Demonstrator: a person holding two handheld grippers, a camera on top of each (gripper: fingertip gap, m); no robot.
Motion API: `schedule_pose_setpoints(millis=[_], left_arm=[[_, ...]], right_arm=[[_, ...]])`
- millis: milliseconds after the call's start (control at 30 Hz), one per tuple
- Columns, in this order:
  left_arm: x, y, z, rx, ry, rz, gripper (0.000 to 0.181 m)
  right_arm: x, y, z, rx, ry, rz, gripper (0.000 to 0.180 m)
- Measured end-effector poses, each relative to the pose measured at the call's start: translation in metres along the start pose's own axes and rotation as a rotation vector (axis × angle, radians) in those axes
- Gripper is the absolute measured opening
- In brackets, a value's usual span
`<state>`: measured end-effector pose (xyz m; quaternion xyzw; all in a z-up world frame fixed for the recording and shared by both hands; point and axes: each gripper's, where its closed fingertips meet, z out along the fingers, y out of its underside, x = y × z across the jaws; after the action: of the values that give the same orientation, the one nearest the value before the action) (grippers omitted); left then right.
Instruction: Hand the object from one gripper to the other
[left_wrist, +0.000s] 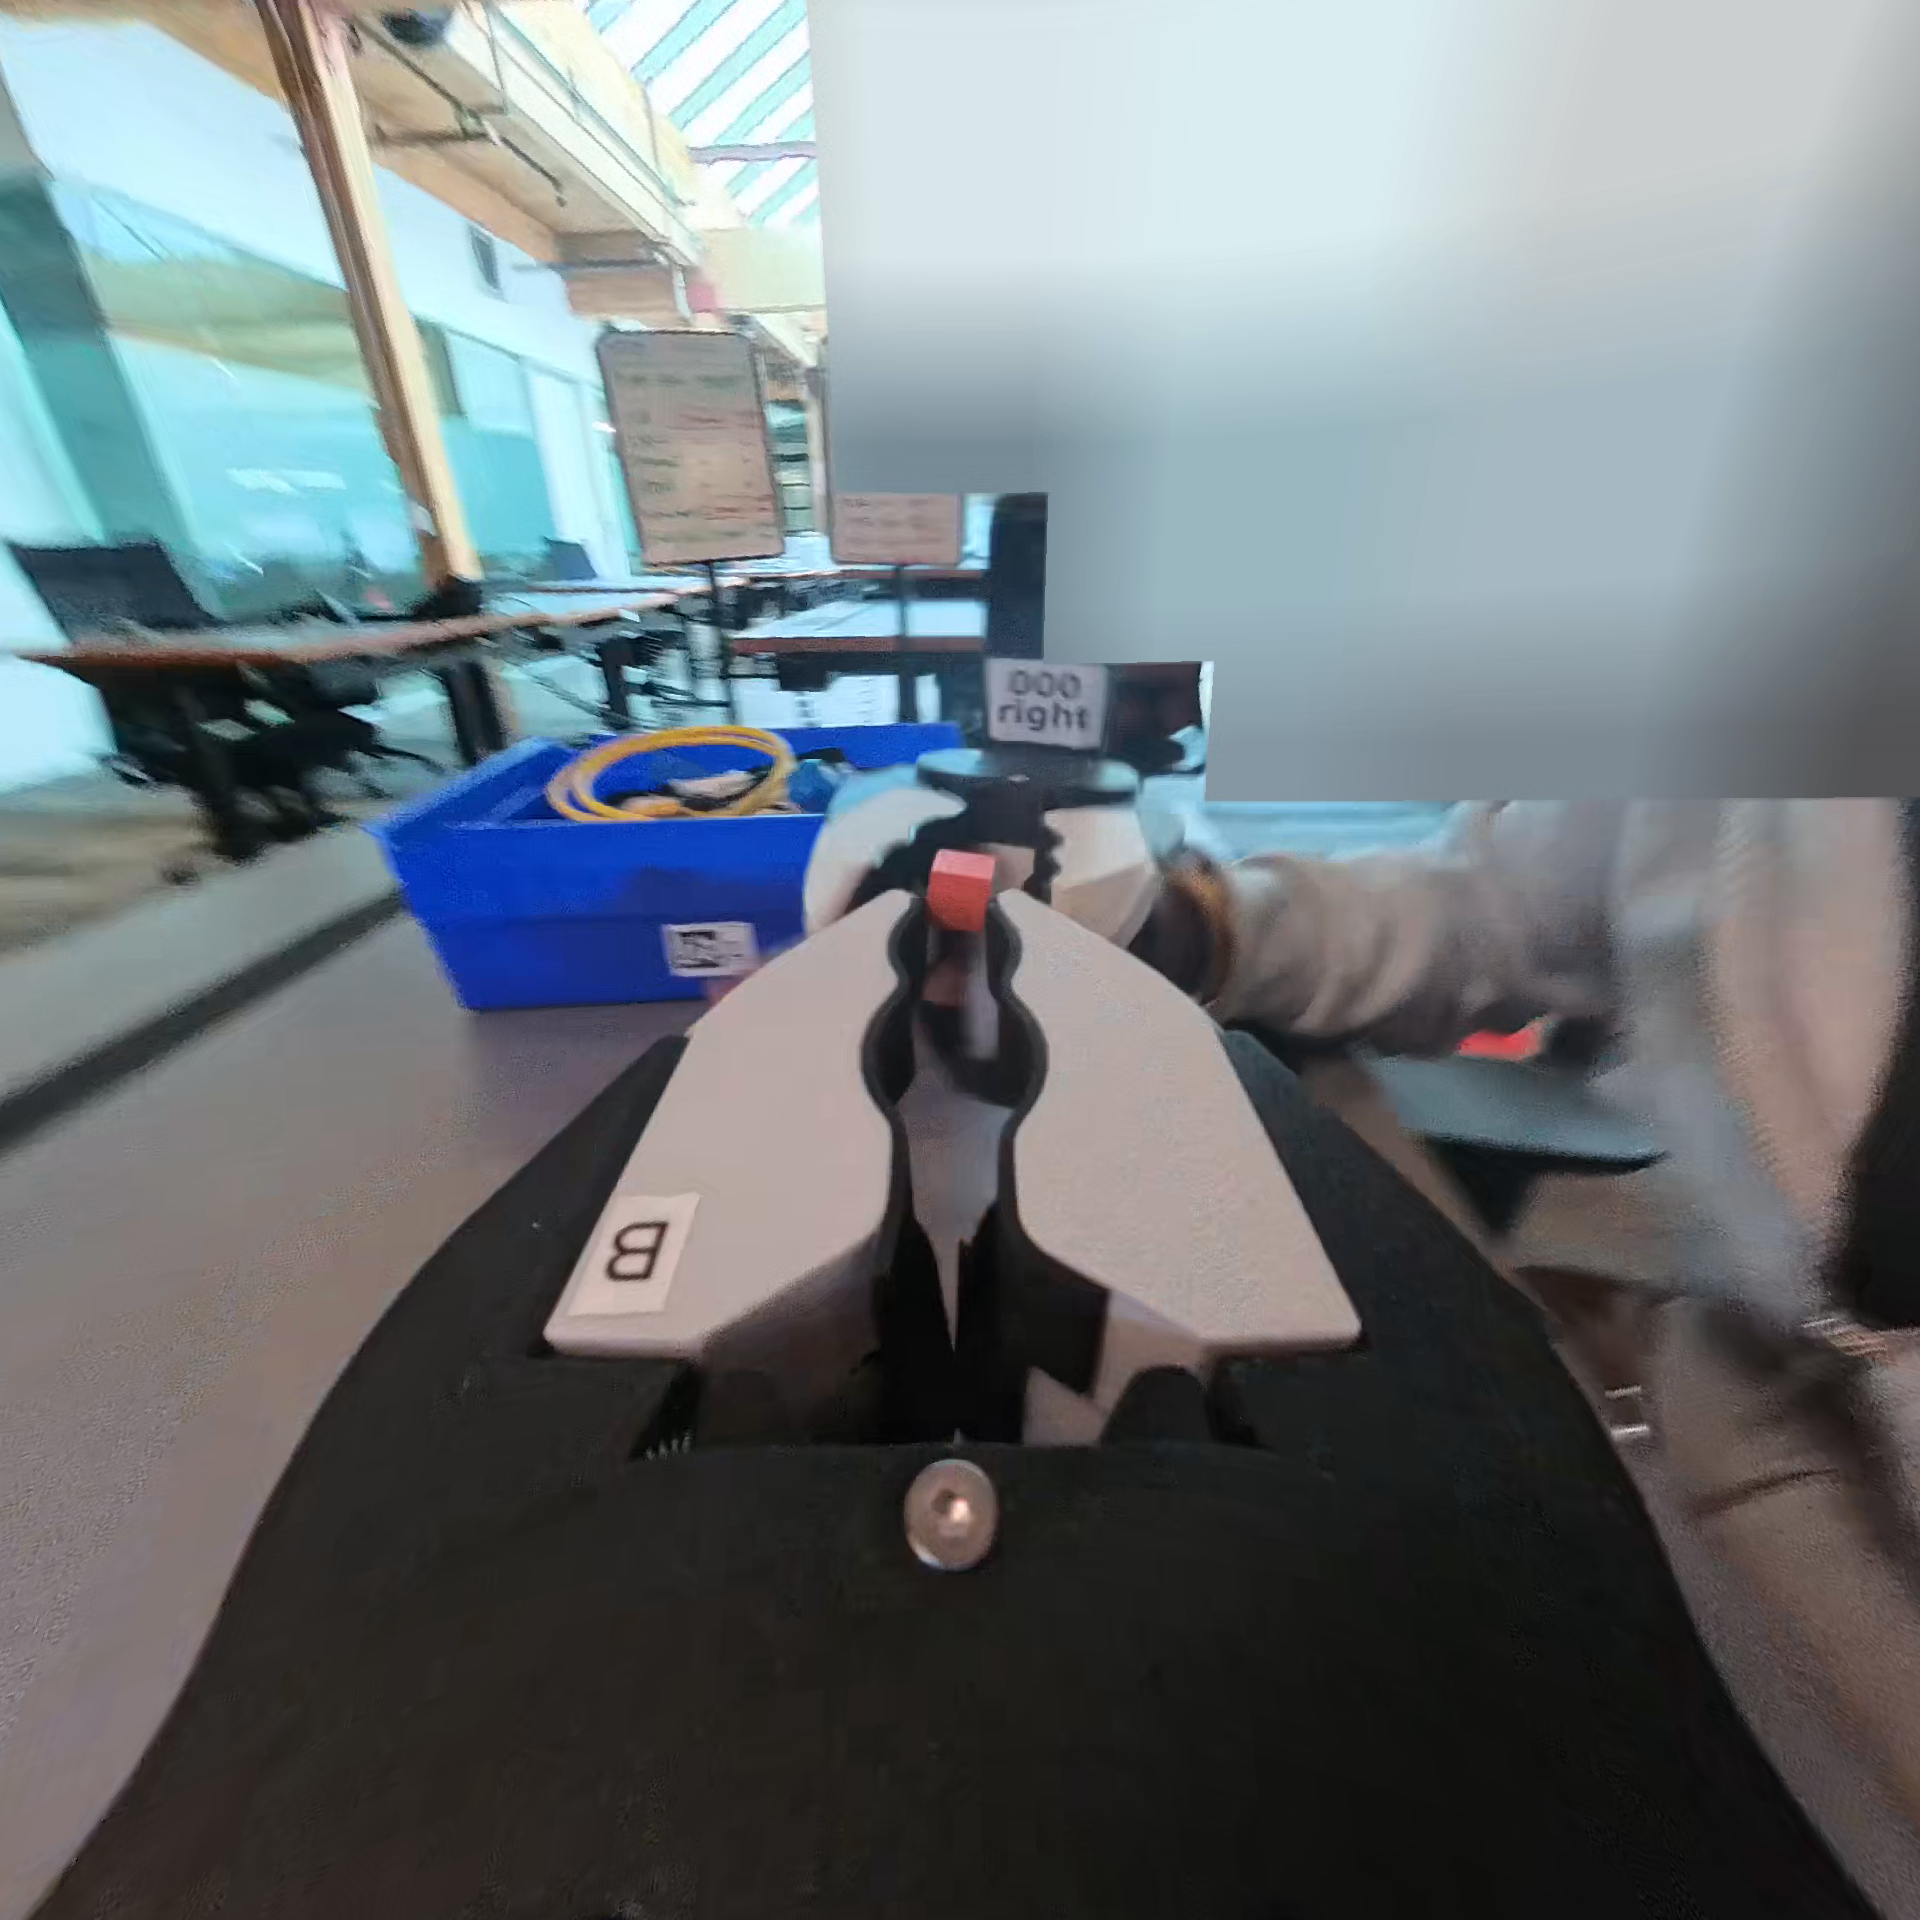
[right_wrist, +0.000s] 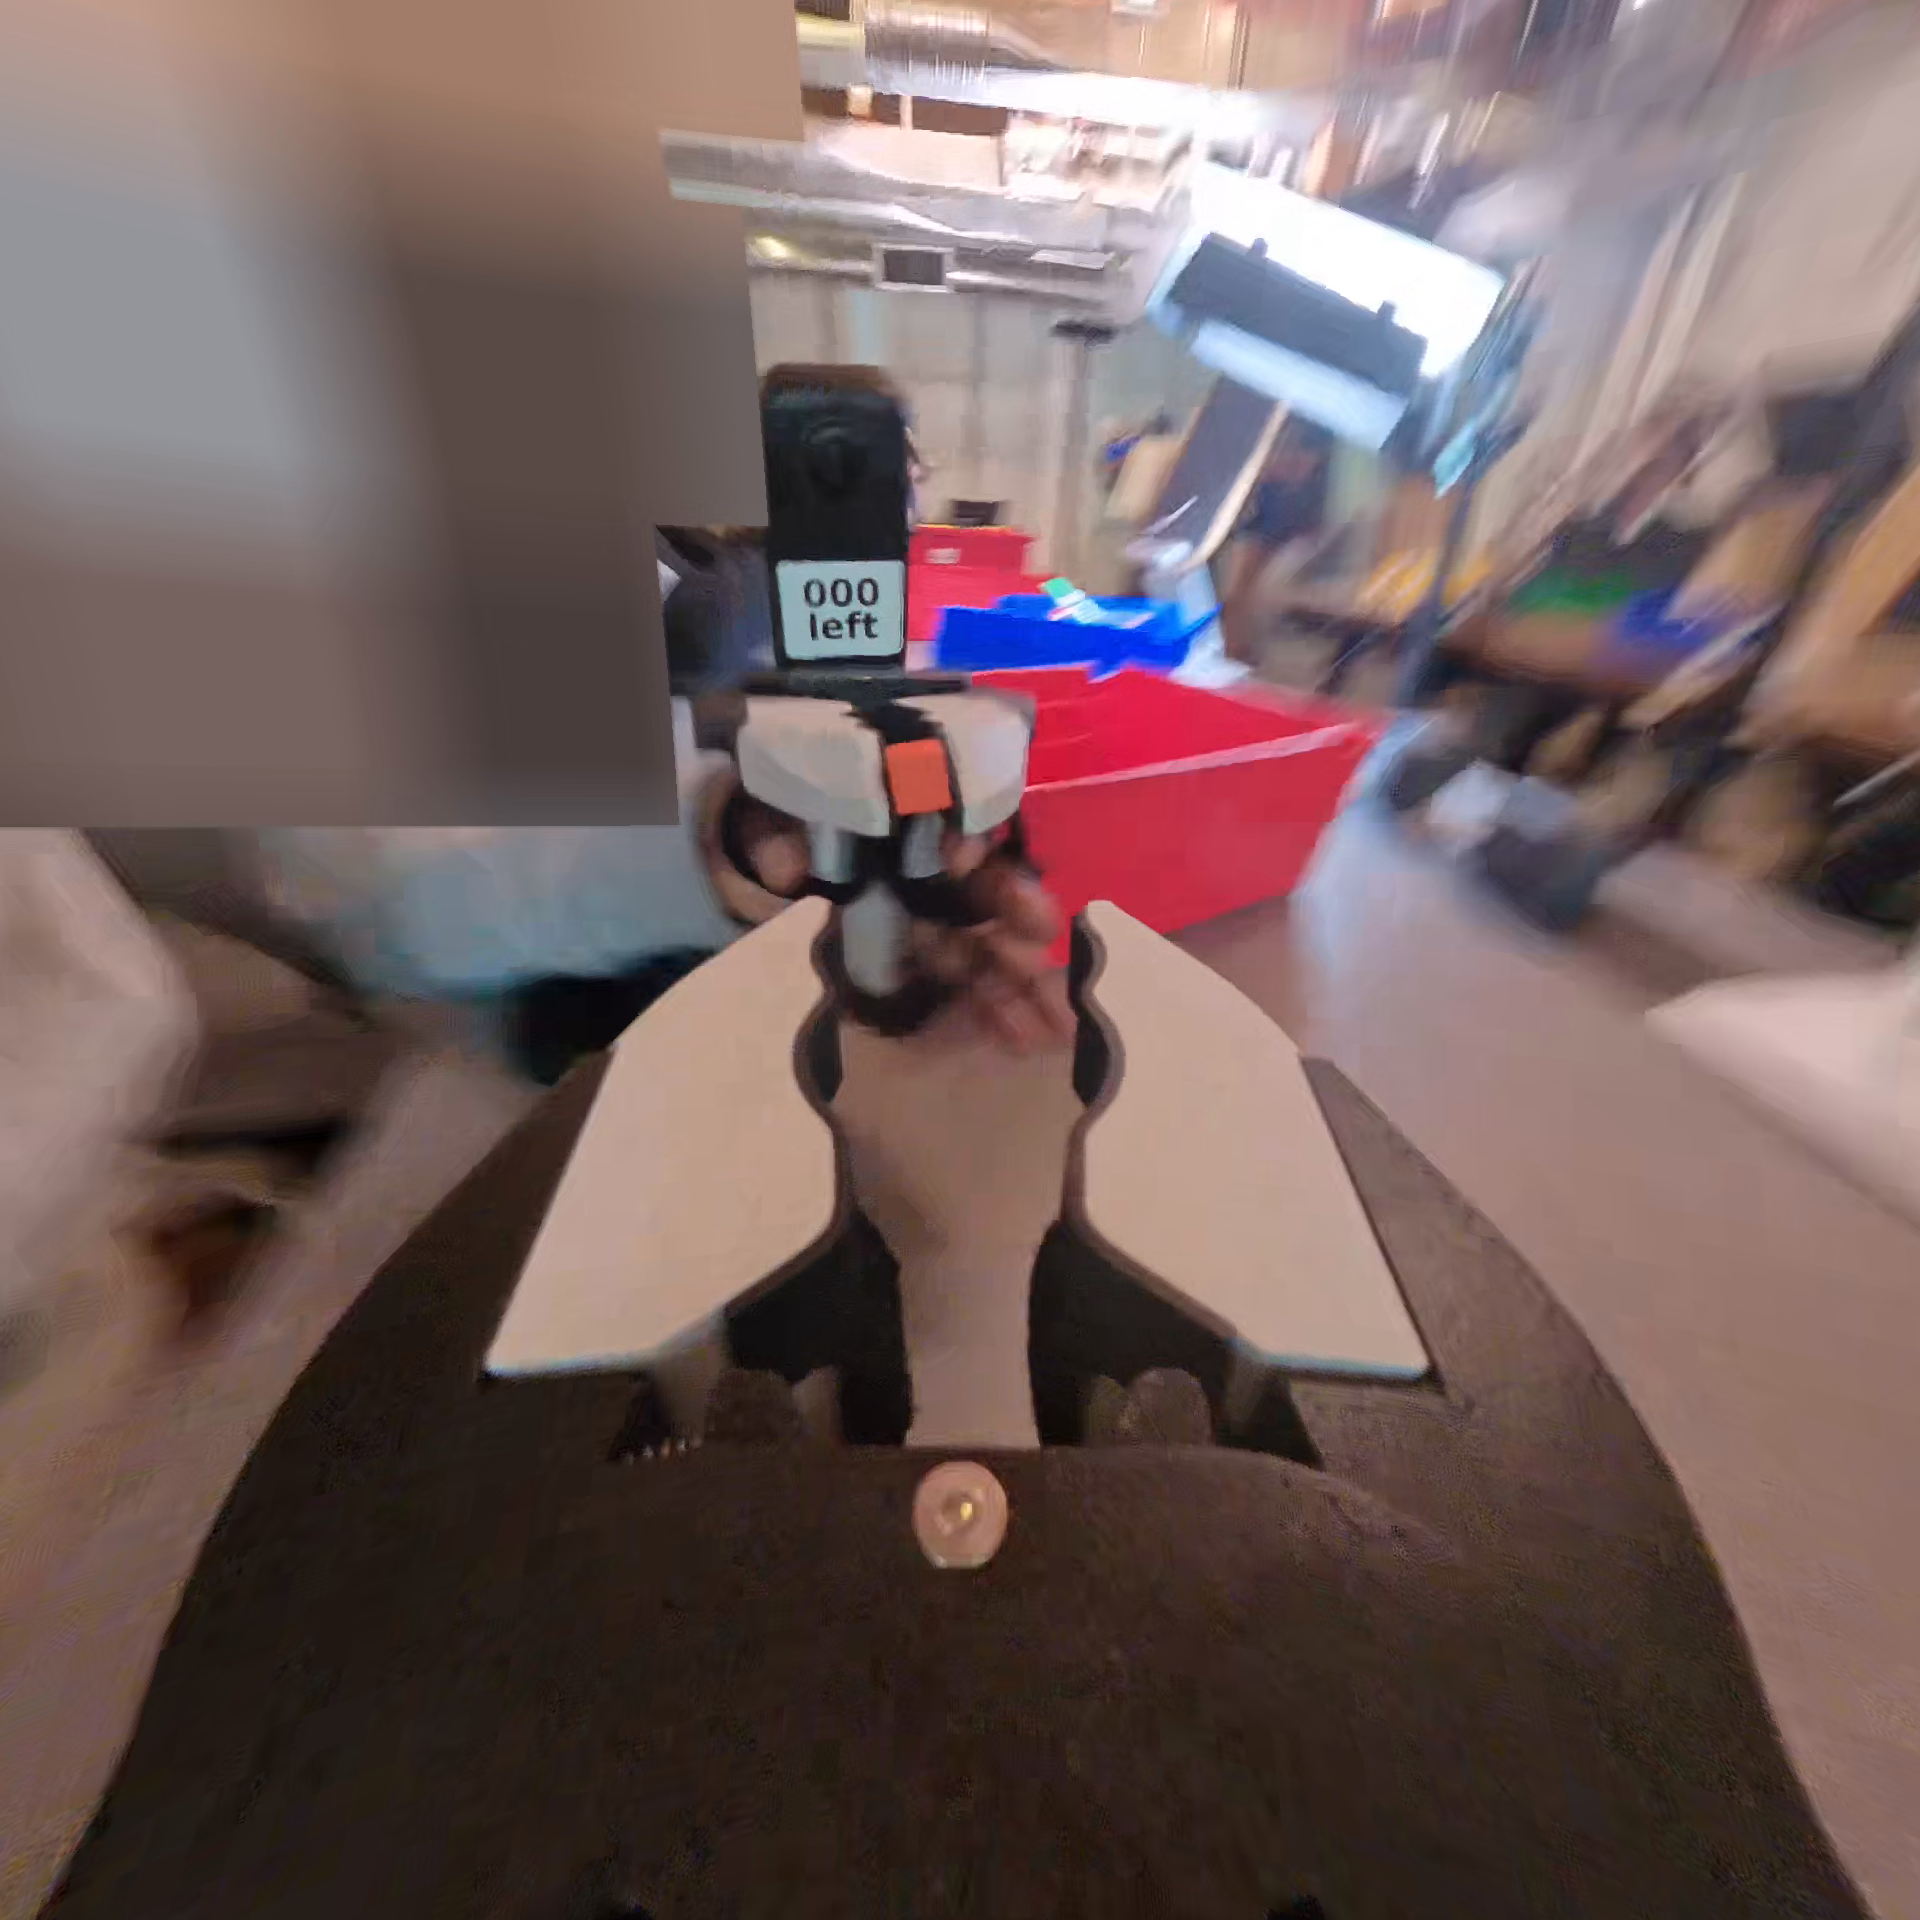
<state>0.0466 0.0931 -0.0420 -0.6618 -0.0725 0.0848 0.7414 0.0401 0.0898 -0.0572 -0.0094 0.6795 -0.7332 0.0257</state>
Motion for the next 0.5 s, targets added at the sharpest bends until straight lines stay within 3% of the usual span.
schedule_pose_setpoints(millis=[100, 167, 233, 333, 433, 500], left_arm=[[0.012, 0.007, 0.003, -0.025, 0.134, -0.279, 0.01], [0.022, 0.011, 0.006, -0.031, 0.205, -0.367, 0.01], [0.03, 0.015, 0.008, -0.053, 0.255, -0.416, 0.01], [0.031, 0.019, 0.008, -0.08, 0.263, -0.431, 0.01], [0.033, 0.017, 0.007, -0.074, 0.291, -0.453, 0.01], [0.028, 0.015, 0.008, -0.063, 0.257, -0.38, 0.027]], right_arm=[[-0.007, -0.015, -0.004, 0.025, 0.192, -0.715, 0.037], [-0.022, -0.016, -0.002, 0.013, 0.219, -1.04, 0.033], [-0.028, -0.011, 0.002, -0.02, 0.211, -1.136, 0.032], [-0.03, -0.004, 0.003, -0.054, 0.189, -1.167, 0.015], [-0.031, -0.003, 0.003, -0.071, 0.182, -1.169, 0.013], [-0.029, -0.004, 0.002, -0.072, 0.166, -1.078, 0.012]])
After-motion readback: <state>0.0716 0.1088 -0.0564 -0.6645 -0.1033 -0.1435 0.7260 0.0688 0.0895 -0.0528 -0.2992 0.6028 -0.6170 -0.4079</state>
